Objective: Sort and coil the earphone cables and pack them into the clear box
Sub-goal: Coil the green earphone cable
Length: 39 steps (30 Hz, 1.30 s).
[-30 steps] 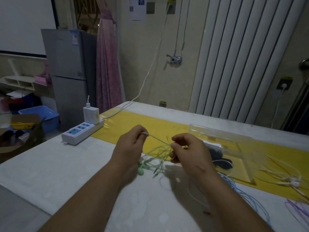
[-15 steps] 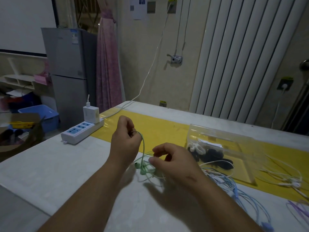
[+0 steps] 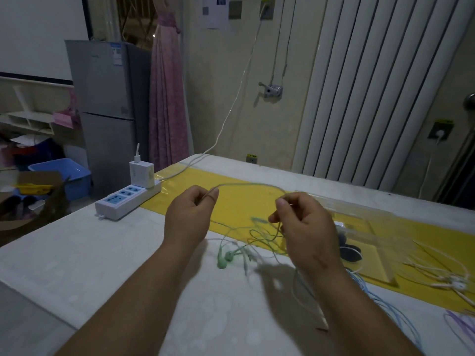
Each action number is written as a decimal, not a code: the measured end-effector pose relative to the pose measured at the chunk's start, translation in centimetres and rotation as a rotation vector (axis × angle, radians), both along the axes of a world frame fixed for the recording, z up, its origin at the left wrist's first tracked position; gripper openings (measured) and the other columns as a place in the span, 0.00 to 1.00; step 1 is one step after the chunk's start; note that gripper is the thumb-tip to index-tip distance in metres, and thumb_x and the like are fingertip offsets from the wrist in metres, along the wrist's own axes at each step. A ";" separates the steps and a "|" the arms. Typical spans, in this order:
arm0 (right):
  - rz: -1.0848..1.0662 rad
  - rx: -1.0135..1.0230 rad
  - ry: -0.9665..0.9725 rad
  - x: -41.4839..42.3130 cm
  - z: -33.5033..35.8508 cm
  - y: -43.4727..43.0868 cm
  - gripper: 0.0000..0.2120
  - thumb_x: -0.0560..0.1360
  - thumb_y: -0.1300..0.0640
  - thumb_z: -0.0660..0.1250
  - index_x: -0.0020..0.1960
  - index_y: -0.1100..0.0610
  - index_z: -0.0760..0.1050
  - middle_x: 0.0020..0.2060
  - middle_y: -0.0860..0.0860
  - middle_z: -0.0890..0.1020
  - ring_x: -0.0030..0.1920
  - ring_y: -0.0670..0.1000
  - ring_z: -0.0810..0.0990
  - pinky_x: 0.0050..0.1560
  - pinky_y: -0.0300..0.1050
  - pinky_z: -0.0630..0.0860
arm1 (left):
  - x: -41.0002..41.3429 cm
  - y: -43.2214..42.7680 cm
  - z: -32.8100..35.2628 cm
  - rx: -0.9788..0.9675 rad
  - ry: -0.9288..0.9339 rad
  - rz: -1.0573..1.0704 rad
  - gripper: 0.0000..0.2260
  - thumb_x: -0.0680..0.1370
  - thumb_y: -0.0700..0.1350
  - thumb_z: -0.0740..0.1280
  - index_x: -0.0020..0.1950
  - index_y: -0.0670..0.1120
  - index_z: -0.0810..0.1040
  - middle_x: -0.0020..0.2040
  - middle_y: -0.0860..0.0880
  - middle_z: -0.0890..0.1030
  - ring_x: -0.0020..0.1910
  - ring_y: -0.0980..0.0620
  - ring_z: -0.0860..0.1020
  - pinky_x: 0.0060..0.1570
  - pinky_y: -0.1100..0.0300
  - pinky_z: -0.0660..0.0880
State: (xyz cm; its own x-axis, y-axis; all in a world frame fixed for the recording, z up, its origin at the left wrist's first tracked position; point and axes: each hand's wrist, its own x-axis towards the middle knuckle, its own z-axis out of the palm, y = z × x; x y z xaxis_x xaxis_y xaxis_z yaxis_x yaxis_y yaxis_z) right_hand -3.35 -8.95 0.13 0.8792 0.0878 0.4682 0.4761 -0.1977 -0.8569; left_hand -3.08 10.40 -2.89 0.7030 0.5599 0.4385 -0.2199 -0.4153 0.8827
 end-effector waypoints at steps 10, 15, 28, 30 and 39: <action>-0.121 -0.041 -0.045 0.6 -0.2 -0.5 0.09 0.81 0.50 0.58 0.43 0.49 0.72 0.32 0.46 0.82 0.25 0.45 0.72 0.28 0.38 0.68 | -0.2 -0.4 0.4 -0.394 0.148 -0.243 0.16 0.81 0.50 0.62 0.42 0.39 0.78 0.35 0.43 0.81 0.26 0.49 0.72 0.26 0.61 0.67; -0.051 -0.035 0.022 0.8 -0.4 -0.4 0.08 0.81 0.50 0.58 0.45 0.48 0.72 0.31 0.51 0.82 0.27 0.46 0.74 0.32 0.45 0.70 | -0.4 -0.9 0.6 -0.290 0.133 -0.370 0.06 0.77 0.37 0.63 0.42 0.38 0.77 0.32 0.43 0.75 0.25 0.52 0.66 0.23 0.64 0.61; -0.080 -0.039 -0.018 2.0 -0.1 -1.8 0.07 0.78 0.57 0.65 0.43 0.49 0.79 0.34 0.47 0.83 0.32 0.47 0.77 0.36 0.47 0.74 | 0.2 0.1 0.2 -0.217 -0.160 0.019 0.11 0.82 0.48 0.57 0.41 0.53 0.73 0.32 0.50 0.75 0.31 0.53 0.69 0.34 0.56 0.66; -0.172 -0.134 -0.052 2.4 -0.2 -2.3 0.06 0.78 0.52 0.63 0.45 0.47 0.78 0.34 0.45 0.83 0.35 0.48 0.80 0.38 0.51 0.78 | -0.2 0.1 0.7 -0.242 -0.189 0.152 0.10 0.83 0.46 0.56 0.43 0.51 0.72 0.33 0.49 0.73 0.31 0.55 0.70 0.33 0.60 0.66; -0.037 -0.116 -0.031 1.9 -0.3 -1.3 0.09 0.79 0.53 0.63 0.42 0.52 0.76 0.26 0.46 0.73 0.29 0.48 0.72 0.31 0.44 0.68 | -0.7 0.1 0.1 0.188 0.213 0.237 0.15 0.74 0.43 0.64 0.58 0.55 0.80 0.57 0.53 0.77 0.50 0.52 0.74 0.43 0.58 0.67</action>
